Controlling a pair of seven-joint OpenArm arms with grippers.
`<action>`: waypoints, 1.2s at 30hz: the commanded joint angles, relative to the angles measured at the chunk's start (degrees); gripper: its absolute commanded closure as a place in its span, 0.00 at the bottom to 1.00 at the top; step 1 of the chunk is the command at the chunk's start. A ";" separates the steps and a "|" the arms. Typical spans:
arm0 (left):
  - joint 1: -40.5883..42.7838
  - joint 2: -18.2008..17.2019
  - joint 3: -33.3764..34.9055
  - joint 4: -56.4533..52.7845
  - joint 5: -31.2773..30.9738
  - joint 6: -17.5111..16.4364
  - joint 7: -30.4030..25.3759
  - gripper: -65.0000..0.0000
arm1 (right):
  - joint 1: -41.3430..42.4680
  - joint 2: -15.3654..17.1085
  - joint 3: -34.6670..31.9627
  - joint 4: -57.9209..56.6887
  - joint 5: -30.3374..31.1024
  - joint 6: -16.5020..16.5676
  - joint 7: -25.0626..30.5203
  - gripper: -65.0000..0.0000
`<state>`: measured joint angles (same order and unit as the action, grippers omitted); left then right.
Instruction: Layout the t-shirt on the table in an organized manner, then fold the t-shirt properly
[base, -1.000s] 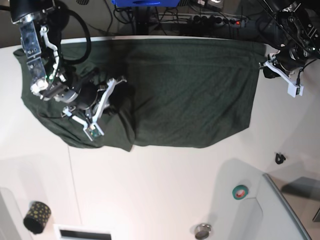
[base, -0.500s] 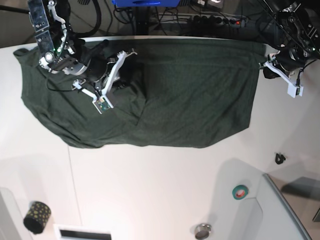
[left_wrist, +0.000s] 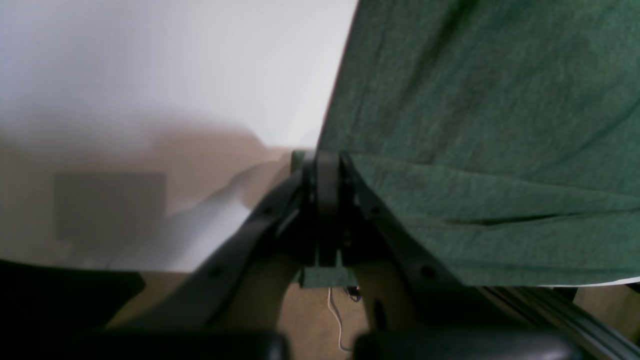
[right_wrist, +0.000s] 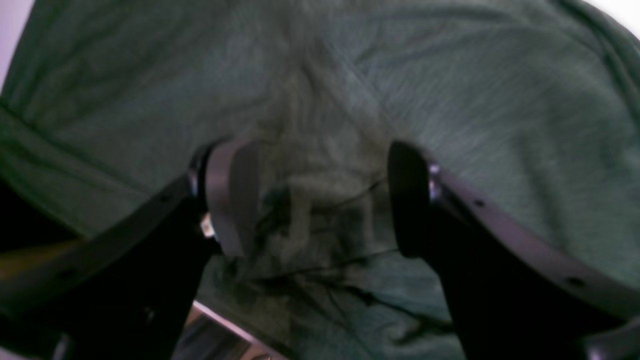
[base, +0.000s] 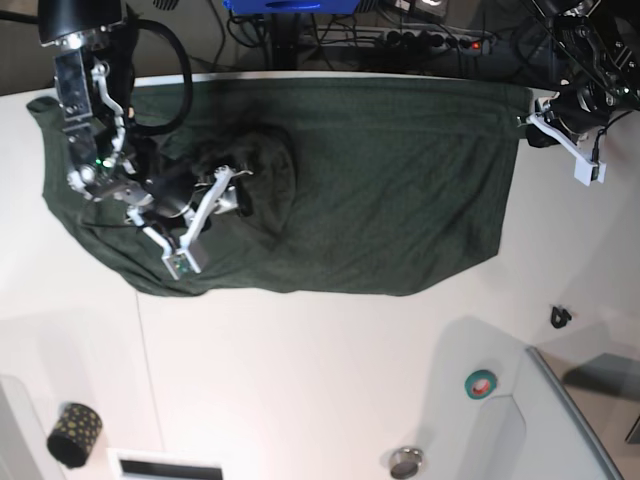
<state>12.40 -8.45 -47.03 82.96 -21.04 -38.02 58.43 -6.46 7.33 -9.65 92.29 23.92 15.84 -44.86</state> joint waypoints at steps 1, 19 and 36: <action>0.30 -0.91 -0.32 1.22 -0.81 -0.44 -0.81 1.00 | 2.11 0.10 -0.77 -1.61 0.56 0.21 0.86 0.43; 1.88 -2.15 -11.57 1.22 -0.81 -1.98 -0.90 1.00 | 7.56 -1.05 -1.56 -16.29 0.21 0.12 7.81 0.43; 2.50 -2.15 -11.66 0.87 -0.46 -1.98 -0.90 1.00 | 7.65 0.27 1.61 -16.55 0.21 -3.92 7.98 0.43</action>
<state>14.81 -9.69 -58.41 83.07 -20.99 -39.48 58.24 0.14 7.46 -8.14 74.91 23.59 11.55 -37.67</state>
